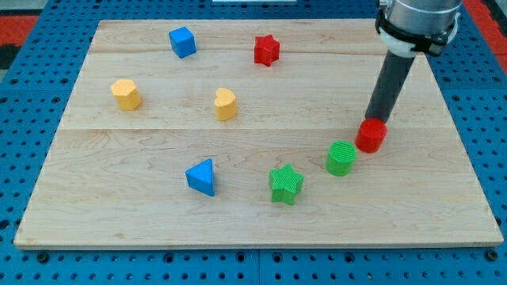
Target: Push the green circle into the left of the red circle
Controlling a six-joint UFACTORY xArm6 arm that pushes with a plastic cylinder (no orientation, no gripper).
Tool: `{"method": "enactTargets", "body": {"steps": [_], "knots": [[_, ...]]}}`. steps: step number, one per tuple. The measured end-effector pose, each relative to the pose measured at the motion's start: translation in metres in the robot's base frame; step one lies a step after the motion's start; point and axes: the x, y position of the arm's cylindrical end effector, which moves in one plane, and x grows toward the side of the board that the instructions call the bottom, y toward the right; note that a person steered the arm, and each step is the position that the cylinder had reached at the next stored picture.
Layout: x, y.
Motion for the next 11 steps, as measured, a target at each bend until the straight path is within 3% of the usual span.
{"method": "enactTargets", "body": {"steps": [2,3,5,6,11], "knots": [[0.038,-0.015],[0.037,-0.015],[-0.004,-0.043],[-0.013,-0.096],[0.062,-0.081]]}}
